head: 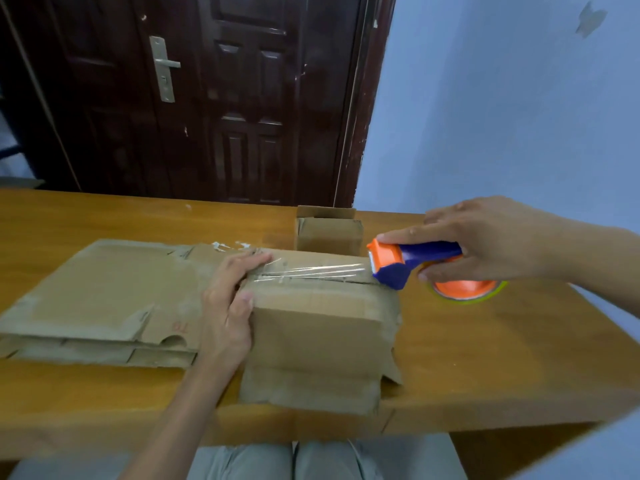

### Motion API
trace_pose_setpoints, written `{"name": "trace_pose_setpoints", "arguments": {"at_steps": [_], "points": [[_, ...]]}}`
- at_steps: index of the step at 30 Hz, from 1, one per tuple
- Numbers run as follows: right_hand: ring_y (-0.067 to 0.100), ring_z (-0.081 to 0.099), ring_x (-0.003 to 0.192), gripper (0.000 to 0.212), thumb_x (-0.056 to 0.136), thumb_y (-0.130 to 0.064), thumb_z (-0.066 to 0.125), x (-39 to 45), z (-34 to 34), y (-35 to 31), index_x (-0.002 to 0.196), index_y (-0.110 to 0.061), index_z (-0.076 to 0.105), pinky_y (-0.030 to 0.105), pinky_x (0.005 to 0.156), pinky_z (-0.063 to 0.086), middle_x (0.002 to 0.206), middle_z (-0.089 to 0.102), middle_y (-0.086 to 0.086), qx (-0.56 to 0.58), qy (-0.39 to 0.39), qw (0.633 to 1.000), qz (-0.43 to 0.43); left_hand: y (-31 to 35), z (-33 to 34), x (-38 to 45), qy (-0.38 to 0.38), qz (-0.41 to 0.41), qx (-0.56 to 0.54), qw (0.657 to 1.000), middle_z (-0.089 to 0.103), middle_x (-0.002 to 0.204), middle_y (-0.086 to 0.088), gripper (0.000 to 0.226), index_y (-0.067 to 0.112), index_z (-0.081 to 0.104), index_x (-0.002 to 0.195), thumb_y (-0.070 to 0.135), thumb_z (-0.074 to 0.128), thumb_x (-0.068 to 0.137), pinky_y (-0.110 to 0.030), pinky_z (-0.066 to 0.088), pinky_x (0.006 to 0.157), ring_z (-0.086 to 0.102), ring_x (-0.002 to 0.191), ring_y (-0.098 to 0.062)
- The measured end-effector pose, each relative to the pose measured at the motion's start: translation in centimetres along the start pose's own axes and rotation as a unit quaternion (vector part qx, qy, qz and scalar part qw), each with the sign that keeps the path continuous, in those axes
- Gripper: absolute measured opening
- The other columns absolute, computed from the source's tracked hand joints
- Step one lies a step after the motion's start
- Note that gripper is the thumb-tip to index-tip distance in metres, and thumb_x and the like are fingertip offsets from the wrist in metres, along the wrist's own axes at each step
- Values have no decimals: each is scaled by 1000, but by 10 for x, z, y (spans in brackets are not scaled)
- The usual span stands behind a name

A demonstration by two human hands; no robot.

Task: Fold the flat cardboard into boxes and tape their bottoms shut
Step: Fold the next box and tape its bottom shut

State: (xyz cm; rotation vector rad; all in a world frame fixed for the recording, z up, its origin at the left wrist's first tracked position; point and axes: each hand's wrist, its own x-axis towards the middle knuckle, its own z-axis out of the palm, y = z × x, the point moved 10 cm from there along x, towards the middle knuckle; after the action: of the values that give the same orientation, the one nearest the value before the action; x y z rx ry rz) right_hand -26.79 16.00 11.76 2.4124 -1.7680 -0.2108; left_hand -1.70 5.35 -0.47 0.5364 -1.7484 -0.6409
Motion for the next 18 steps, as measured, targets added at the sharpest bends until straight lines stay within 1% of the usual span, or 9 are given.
{"name": "trace_pose_setpoints", "arguments": {"at_steps": [4, 8, 9, 11, 12, 14, 16, 17, 18], "points": [[2, 44, 89, 66, 92, -78, 40, 1, 18, -4, 146, -80, 1, 20, 72, 39, 94, 42, -24, -50, -20, 999, -4, -4, 5, -2, -7, 4, -1, 1000, 67, 127, -5, 81, 9, 68, 130, 71, 24, 103, -31, 48, 97, 63, 121, -21], [5, 52, 88, 66, 92, -79, 38, -4, 28, 3, 147, -79, 1, 31, 75, 51, 93, 46, -20, -25, -13, 1000, 12, -7, 11, -4, -22, 1, 10, 1000, 67, 131, -2, 77, 11, 68, 133, 68, 24, 106, -39, 49, 101, 62, 125, -20], [6, 53, 86, 66, 92, -79, 38, -6, 30, 1, 147, -79, 1, 32, 74, 51, 91, 46, -20, -19, -16, 1000, 13, -7, 12, -4, -28, -1, 19, 999, 65, 136, -1, 75, 12, 68, 135, 66, 23, 106, -41, 48, 105, 60, 129, -19], [5, 52, 85, 66, 91, -79, 39, -11, 33, 0, 147, -79, 3, 31, 73, 51, 90, 45, -23, -9, -11, 1000, 13, -5, 10, -4, -33, -5, 41, 999, 56, 151, -1, 69, 15, 66, 139, 61, 25, 108, -37, 43, 113, 53, 138, -18], [4, 51, 84, 66, 91, -78, 40, -13, 31, 1, 146, -80, 4, 29, 72, 50, 89, 45, -24, -6, -5, 1000, 15, -2, 9, -4, -31, -4, 51, 998, 49, 158, -1, 64, 16, 64, 142, 56, 27, 109, -34, 39, 116, 49, 142, -20], [3, 50, 85, 66, 91, -79, 40, -16, 27, -1, 145, -81, 3, 26, 71, 48, 89, 44, -28, -5, 4, 1000, 11, 12, 8, -7, -25, 16, 68, 997, 41, 164, -2, 50, 13, 59, 147, 34, 34, 108, -35, 35, 120, 43, 148, -24], [2, 51, 89, 65, 89, -79, 41, -14, 26, -4, 143, -83, 3, 24, 72, 47, 91, 46, -28, -11, 3, 1000, 12, 26, 8, -9, -14, 39, 73, 996, 46, 161, -5, 47, 7, 59, 144, 14, 39, 102, -37, 36, 121, 43, 148, -25], [2, 52, 90, 65, 89, -79, 42, -15, 26, -4, 141, -84, 4, 24, 74, 48, 91, 49, -27, -16, -17, 999, 31, 31, 7, -9, -5, 47, 71, 996, 49, 158, -6, 47, 4, 61, 140, 8, 41, 98, -37, 37, 121, 45, 147, -24], [1, 52, 90, 64, 88, -79, 44, -20, 20, -6, 140, -86, 6, 26, 74, 48, 92, 52, -26, 18, -17, 999, 38, 34, 6, -9, 5, 52, 71, 996, 52, 154, -8, 47, 1, 62, 137, 1, 43, 94, -37, 37, 120, 47, 145, -25]]}}
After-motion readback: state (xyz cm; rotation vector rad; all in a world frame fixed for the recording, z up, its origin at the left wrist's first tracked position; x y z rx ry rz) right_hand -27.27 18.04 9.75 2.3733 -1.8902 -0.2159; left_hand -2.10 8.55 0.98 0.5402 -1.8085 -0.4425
